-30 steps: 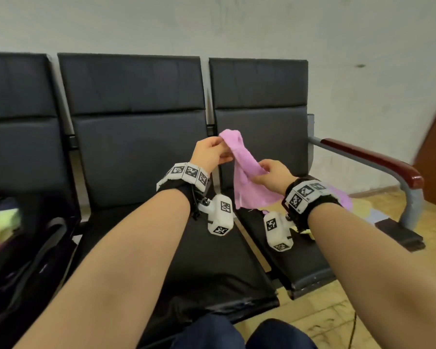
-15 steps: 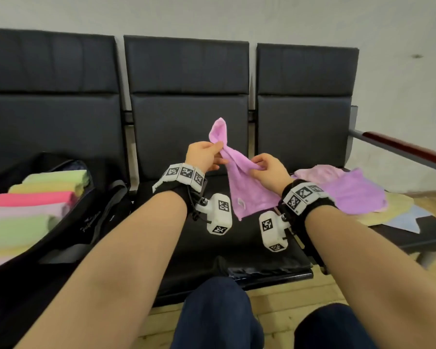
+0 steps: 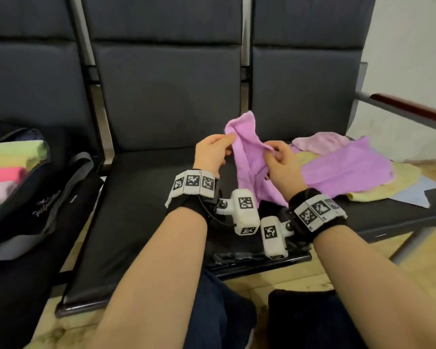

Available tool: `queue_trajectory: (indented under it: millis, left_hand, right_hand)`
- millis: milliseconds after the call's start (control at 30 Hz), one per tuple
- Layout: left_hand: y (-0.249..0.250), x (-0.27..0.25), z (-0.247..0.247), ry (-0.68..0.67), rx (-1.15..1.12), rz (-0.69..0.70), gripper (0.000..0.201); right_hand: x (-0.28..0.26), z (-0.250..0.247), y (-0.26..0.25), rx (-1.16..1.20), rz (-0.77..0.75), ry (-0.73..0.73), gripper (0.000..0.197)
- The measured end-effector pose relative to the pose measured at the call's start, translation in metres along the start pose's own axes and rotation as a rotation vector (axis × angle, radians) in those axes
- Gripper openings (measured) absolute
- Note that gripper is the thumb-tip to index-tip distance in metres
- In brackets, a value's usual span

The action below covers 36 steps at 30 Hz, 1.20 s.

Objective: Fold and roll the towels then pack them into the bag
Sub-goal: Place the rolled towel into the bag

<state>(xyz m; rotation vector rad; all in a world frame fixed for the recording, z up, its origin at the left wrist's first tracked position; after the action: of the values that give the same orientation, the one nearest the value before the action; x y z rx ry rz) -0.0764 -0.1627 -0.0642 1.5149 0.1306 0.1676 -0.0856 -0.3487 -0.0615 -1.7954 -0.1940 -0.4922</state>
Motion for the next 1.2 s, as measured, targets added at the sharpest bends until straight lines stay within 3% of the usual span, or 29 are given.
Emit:
queue_trajectory:
  millis: [67,167,267,333,500,600,733,800,900,1100,1200]
  left_hand:
    - [-0.024,0.005,-0.006,0.067,-0.015,-0.117,0.019]
    - [-0.045,0.008,-0.008,0.012,0.108,-0.238,0.021]
    - [-0.035,0.009,-0.009,-0.031,0.271,-0.131,0.009]
    - [-0.027,0.005,-0.005,-0.100,0.418,-0.018,0.030]
    - [-0.025,-0.020,0.028,-0.532,0.571,0.093,0.047]
    - [-0.028,-0.032,0.036,-0.657,0.485,0.071,0.050]
    - [-0.028,-0.040,0.042,-0.697,0.454,0.085,0.045]
    - [-0.027,-0.036,0.039,-0.646,0.498,0.127,0.033]
    - [-0.018,-0.022,0.023,-0.453,0.462,0.188,0.011]
    - [-0.008,-0.011,-0.004,-0.255,0.374,0.199,0.016]
    - [-0.004,-0.004,-0.025,-0.070,0.306,0.203,0.015]
  right_hand:
    - [0.005,-0.008,0.015,0.022,0.038,0.043,0.005]
    - [0.007,-0.009,0.029,-0.053,0.089,-0.003,0.005]
    - [-0.005,0.006,0.029,-0.130,0.090,-0.151,0.012]
    - [-0.012,0.014,0.023,-0.213,0.046,-0.225,0.016]
    - [-0.021,0.023,0.002,-0.173,-0.031,-0.334,0.014]
    - [-0.025,0.018,-0.002,-0.134,-0.012,-0.295,0.012]
    - [-0.027,0.015,-0.012,-0.069,-0.010,-0.256,0.023]
    - [-0.028,0.017,-0.015,-0.062,-0.022,-0.265,0.025]
    - [-0.027,0.015,-0.011,-0.048,0.004,-0.251,0.021]
    - [-0.024,0.007,0.009,-0.074,0.037,-0.246,0.001]
    - [-0.021,-0.001,0.028,-0.142,0.072,-0.238,0.006]
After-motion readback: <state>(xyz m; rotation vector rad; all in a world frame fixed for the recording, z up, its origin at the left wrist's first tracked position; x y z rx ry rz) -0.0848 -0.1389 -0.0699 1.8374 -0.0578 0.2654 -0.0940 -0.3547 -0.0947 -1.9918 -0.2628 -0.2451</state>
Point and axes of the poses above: each hand's wrist, its own x-axis towards the middle knuckle, its own z-axis out of the palm, y = z × x, the point moved 9 cm from there along x, towards the middle knuckle, and after that the axes turned 2 degrees about x, right-handed, at the moved point
